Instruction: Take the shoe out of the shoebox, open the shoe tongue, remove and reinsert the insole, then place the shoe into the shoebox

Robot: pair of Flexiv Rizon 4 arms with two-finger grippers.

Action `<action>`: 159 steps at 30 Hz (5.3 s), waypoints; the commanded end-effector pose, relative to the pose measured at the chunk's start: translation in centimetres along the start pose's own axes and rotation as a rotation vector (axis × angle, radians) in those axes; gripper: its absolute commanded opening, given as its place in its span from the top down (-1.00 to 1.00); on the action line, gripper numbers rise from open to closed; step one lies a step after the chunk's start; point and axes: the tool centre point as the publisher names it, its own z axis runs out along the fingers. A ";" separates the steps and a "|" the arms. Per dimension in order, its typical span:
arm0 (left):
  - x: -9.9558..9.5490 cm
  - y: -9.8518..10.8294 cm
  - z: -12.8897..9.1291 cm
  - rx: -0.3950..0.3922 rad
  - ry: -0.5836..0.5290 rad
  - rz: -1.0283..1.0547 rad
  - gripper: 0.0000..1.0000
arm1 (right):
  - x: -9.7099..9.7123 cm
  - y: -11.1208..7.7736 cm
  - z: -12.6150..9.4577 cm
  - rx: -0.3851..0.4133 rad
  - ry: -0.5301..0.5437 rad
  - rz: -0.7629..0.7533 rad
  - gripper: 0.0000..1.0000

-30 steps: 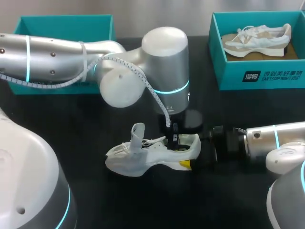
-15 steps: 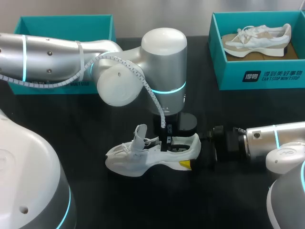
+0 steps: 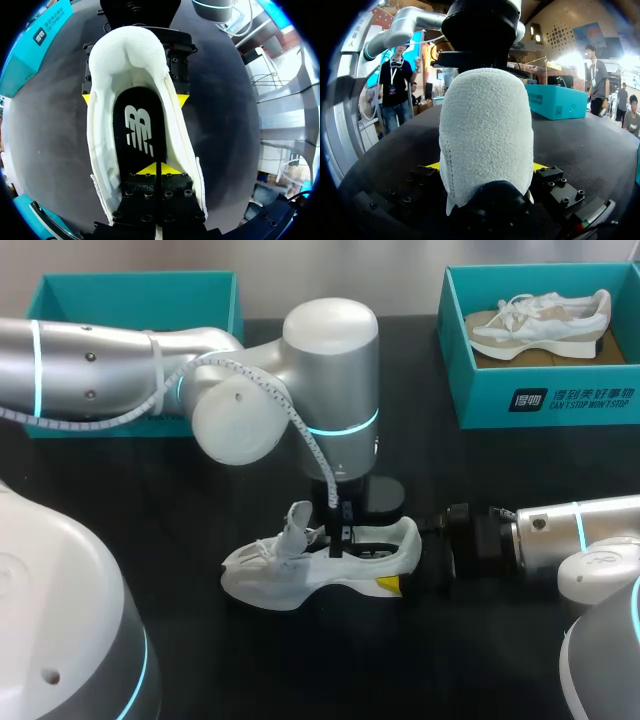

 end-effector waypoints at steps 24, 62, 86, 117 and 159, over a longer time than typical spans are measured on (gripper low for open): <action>0.8 1.5 2.1 -0.059 0.072 -0.014 1.00 | 0.0 0.0 0.0 0.004 0.000 0.001 1.00; -1.9 0.6 3.4 -0.017 -0.233 -0.131 0.28 | 0.0 0.0 0.0 0.004 0.000 0.001 1.00; -5.7 2.1 3.3 0.008 -0.255 -0.201 1.00 | 0.0 0.0 0.0 0.004 0.000 0.001 1.00; -1.8 1.5 -1.8 0.343 -0.010 0.025 1.00 | 0.0 0.0 0.0 0.004 0.000 0.001 1.00; -1.8 -4.2 -5.6 0.418 -0.203 -0.046 1.00 | 0.0 0.0 0.0 0.004 0.000 0.001 1.00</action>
